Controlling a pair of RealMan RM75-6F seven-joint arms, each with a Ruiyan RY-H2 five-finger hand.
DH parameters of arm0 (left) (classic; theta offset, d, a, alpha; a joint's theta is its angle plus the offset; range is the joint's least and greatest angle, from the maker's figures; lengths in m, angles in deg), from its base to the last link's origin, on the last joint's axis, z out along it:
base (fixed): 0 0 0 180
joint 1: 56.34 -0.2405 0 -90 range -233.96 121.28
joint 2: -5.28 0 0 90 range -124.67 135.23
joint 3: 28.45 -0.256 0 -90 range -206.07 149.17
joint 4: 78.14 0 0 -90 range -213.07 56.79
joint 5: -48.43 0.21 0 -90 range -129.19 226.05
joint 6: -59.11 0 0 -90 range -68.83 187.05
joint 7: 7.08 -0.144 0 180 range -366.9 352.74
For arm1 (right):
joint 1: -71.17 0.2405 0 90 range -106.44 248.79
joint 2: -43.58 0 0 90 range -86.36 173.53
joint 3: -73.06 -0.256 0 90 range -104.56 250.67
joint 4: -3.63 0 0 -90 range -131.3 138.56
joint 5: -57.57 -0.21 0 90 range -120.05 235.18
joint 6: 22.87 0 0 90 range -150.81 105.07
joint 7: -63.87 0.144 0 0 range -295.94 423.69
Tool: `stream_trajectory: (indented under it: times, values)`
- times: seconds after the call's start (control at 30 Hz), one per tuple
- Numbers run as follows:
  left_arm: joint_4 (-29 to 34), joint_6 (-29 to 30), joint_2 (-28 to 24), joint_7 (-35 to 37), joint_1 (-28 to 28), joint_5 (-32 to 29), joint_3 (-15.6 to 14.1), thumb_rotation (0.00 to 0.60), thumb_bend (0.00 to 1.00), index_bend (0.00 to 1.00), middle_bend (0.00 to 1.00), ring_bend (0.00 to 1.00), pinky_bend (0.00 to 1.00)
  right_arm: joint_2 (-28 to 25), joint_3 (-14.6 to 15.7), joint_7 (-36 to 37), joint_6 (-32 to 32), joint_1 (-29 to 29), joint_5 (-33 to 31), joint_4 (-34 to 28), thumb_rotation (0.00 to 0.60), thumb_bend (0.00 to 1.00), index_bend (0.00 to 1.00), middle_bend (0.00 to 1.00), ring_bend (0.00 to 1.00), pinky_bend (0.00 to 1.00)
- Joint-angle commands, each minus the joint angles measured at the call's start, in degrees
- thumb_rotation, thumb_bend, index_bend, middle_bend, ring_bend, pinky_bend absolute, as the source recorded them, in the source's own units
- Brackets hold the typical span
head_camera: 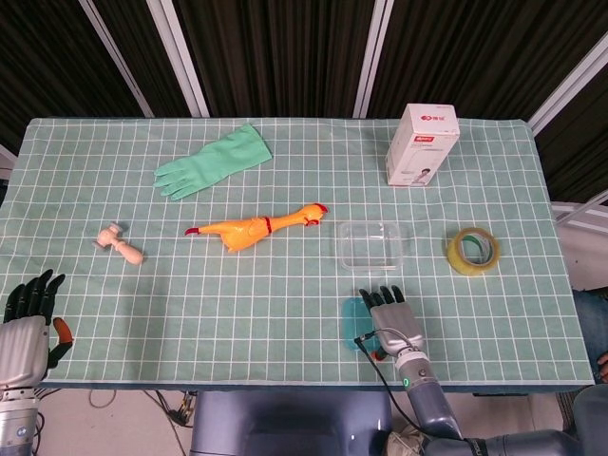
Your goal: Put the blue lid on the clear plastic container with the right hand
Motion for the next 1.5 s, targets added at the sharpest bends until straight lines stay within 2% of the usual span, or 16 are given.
stream_trajectory:
  times: [0.03,0.3,0.63,0.73,0.83,0.97,1.03,1.13,1.23,1.33,1.5]
  values:
    - [0.03,0.0,-0.01,0.0,0.01,0.01,-0.01,0.6,0.79,0.09,0.0,0.0,0.0,0.03,0.36,-0.19,0.4,-0.17,0.86,0.26,0.6,0.12,0.04,0.42,0.07,0.0]
    - [-0.03,0.01,0.0,-0.03,0.02,-0.08,0.03,0.6,0.79,0.09,0.0,0.0,0.0,-1.31,0.64,-0.41,1.76,-0.79,2.83,-1.74,0.6,0.12,0.04,0.42,0.07,0.0]
    - [0.0,0.07,0.03,-0.07,0.0,0.04,-0.05,0.6,0.79,0.09,0.0,0.0,0.0,-9.15,2.03,-1.75,6.94,-2.86,7.17,-12.93,0.6,0.12,0.05,0.42,0.07,0.0]
    - [0.0,0.13,0.12,-0.23,0.0,0.23,-0.13,0.6,0.79,0.09,0.0,0.0,0.0,-11.86,1.59,-1.52,8.08,-3.25,8.65,-15.64,0.6,0.12,0.05,0.42,0.07,0.0]
    - [0.05,0.23,0.12,-0.21,-0.03,0.31,-0.13,0.6,0.79,0.09,0.0,0.0,0.0,-14.56,-0.33,-1.38,7.8,-2.61,7.87,-17.42,0.6,0.12,0.05,0.42,0.07,0.0]
    - [0.09,0.28,0.09,-0.12,0.02,0.2,0.06,0.6,0.79,0.09,0.0,0.0,0.0,-17.78,-4.18,-1.95,6.66,-0.62,3.86,-18.15,0.6,0.12,0.05,0.42,0.07,0.0]
    - [0.05,0.27,0.11,-0.18,0.06,0.23,0.09,0.6,0.79,0.09,0.0,0.0,0.0,-19.75,-7.15,-2.59,5.97,1.05,0.71,-17.73,0.6,0.12,0.05,0.42,0.07,0.0]
    - [-0.02,-0.01,0.27,-0.41,0.14,0.01,0.03,0.6,0.79,0.09,0.0,0.0,0.0,-22.82,-11.71,-3.15,2.75,4.28,-6.42,-16.41,0.6,0.12,0.05,0.42,0.07,0.0]
    - [-0.05,-0.16,0.36,-0.56,0.24,-0.39,0.2,0.6,0.79,0.09,0.0,0.0,0.0,-24.92,-14.4,-4.4,-0.92,7.46,-12.66,-13.94,0.6,0.12,0.05,0.42,0.07,0.0]
    - [0.12,-0.21,0.36,-0.42,0.39,-0.99,0.69,0.6,0.79,0.09,0.0,0.0,0.0,-25.98,-15.92,-6.1,-5.44,11.12,-18.83,-10.29,0.6,0.12,0.05,0.42,0.07,0.0]
    - [0.09,-0.45,0.34,-0.34,0.69,-2.03,1.4,0.6,0.79,0.09,0.0,0.0,0.0,-25.92,-16.64,-7.94,-11.42,16.19,-26.54,-4.93,0.6,0.12,0.05,0.42,0.07,0.0]
